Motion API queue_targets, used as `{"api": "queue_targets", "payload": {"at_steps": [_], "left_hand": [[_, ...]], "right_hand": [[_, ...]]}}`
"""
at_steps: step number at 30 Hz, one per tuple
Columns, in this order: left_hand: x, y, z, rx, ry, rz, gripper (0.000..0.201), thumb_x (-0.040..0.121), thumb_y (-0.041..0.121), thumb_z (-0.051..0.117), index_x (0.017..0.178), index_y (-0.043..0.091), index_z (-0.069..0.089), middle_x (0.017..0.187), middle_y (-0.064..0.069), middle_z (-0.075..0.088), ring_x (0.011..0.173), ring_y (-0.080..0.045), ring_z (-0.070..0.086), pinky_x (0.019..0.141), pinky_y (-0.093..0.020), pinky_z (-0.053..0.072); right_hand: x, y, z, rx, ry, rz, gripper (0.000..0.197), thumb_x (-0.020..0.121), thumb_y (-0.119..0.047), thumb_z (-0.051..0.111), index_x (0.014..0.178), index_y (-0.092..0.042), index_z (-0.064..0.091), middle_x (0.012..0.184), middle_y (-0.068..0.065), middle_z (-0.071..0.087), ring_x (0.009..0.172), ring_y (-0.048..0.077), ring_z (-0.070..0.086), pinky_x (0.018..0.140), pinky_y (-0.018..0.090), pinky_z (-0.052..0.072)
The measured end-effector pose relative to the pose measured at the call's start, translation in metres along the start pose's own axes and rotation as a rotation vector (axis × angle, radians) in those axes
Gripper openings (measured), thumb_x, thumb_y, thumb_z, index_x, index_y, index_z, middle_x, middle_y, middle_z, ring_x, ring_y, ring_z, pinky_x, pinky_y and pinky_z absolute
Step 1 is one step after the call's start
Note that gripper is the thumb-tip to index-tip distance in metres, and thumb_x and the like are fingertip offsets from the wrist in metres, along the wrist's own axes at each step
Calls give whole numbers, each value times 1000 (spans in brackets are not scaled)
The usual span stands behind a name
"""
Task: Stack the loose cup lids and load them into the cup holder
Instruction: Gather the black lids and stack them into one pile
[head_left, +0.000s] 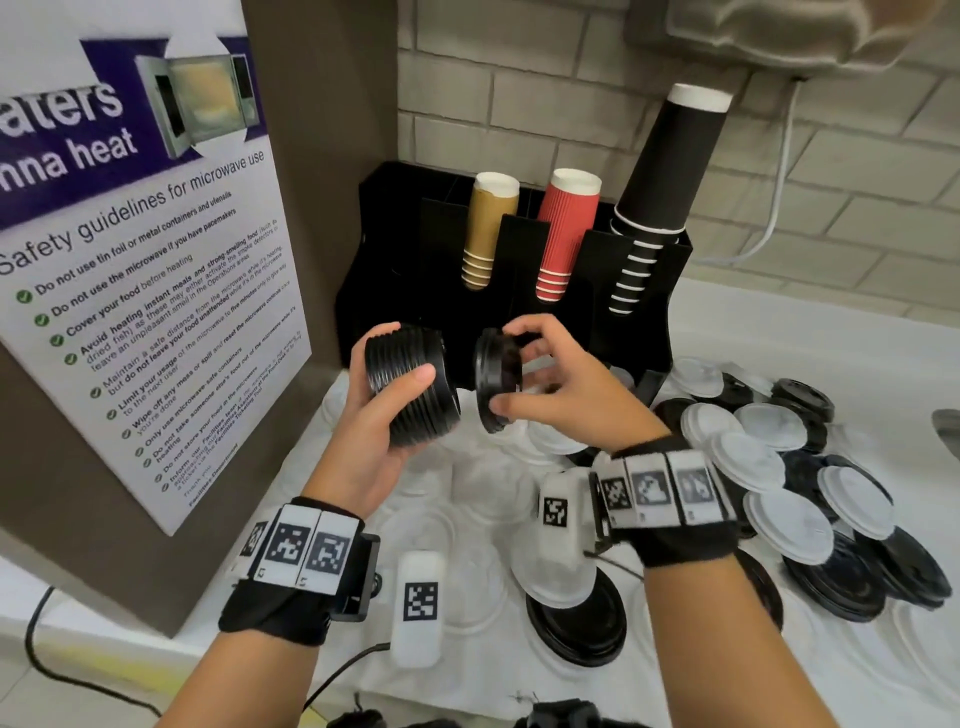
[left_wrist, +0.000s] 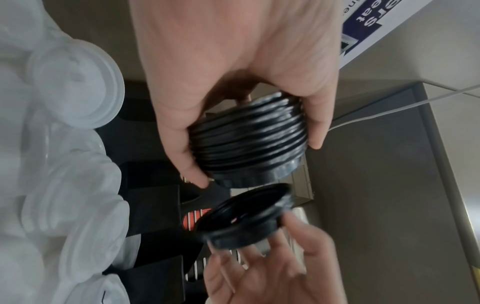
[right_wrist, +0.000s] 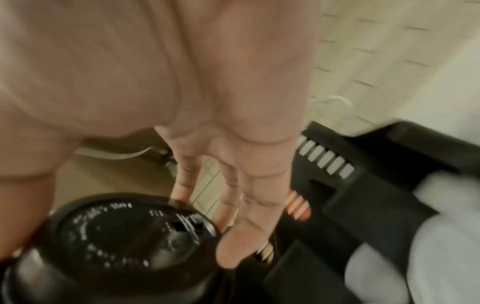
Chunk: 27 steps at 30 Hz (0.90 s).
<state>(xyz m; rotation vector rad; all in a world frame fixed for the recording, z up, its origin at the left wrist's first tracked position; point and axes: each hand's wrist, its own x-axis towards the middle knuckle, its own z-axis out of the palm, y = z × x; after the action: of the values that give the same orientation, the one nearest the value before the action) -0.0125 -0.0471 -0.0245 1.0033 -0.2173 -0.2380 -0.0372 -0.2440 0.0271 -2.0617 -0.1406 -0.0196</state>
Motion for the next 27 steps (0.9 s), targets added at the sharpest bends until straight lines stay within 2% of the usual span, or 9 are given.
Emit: {"api": "queue_targets", "payload": {"at_steps": [3, 8, 11, 14, 16, 18, 21, 24, 27], "left_hand": [[0, -3, 4, -2, -40, -19, 66, 67, 33, 74, 128, 31, 48, 124, -5, 60, 109, -25, 61, 84, -49, 53], [2, -6, 8, 1, -86, -26, 58, 74, 27, 72, 127, 32, 49, 115, 1, 66, 101, -19, 68, 70, -40, 57], [1, -7, 8, 46, -134, -71, 67, 71, 30, 74, 132, 31, 47, 121, -3, 63, 107, -23, 66, 75, -43, 56], [-1, -9, 9, 62, -156, -92, 68, 70, 30, 74, 132, 32, 47, 121, -3, 64, 108, -23, 65, 76, -43, 56], [-1, -10, 11, 45, -147, -91, 65, 71, 28, 75, 130, 33, 48, 119, -2, 65, 107, -23, 66, 76, -42, 56], [-2, -11, 12, 38, -138, -90, 63, 72, 27, 74, 129, 34, 49, 121, -4, 64, 107, -24, 66, 79, -45, 56], [-3, -13, 14, 42, -137, -89, 65, 69, 31, 75, 129, 35, 48, 126, -6, 61, 110, -25, 64, 85, -49, 55], [-4, -15, 14, 32, -133, -84, 65, 70, 31, 75, 129, 35, 48, 125, -6, 62, 109, -25, 65, 83, -47, 56], [-3, -15, 12, 45, -95, -48, 60, 76, 25, 71, 130, 32, 47, 121, -3, 63, 104, -21, 66, 76, -41, 57]], "right_hand": [[-17, 5, 12, 260, 19, 2, 57, 79, -14, 76, 123, -37, 49, 110, -6, 56, 91, 11, 64, 80, 27, 55], [-22, 6, 23, 293, 33, -5, 55, 86, -18, 69, 131, -39, 46, 118, -2, 61, 93, 11, 65, 77, 25, 54], [-23, 5, 21, 300, 35, -31, 57, 87, -9, 66, 135, -34, 47, 121, -1, 61, 101, 14, 65, 77, 22, 52], [-23, 4, 20, 307, 29, -48, 61, 86, -2, 65, 137, -32, 47, 124, 5, 58, 108, 23, 63, 92, 38, 53], [-23, 4, 21, 302, 28, -51, 62, 85, -2, 66, 136, -32, 48, 125, 5, 57, 109, 24, 62, 97, 44, 50], [-24, 4, 22, 299, 30, -59, 61, 84, -3, 67, 134, -34, 49, 122, 1, 58, 109, 20, 62, 97, 41, 50], [-25, 4, 23, 292, 31, -89, 60, 83, -2, 69, 130, -34, 50, 117, -5, 59, 109, 13, 60, 95, 29, 51], [-26, 4, 21, 278, 19, -84, 62, 83, -7, 71, 132, -37, 48, 117, -3, 59, 106, 10, 62, 93, 27, 51], [-23, 5, 12, 182, -45, 0, 71, 80, -24, 76, 136, -45, 38, 121, -7, 56, 107, 8, 61, 93, 26, 51]]}}
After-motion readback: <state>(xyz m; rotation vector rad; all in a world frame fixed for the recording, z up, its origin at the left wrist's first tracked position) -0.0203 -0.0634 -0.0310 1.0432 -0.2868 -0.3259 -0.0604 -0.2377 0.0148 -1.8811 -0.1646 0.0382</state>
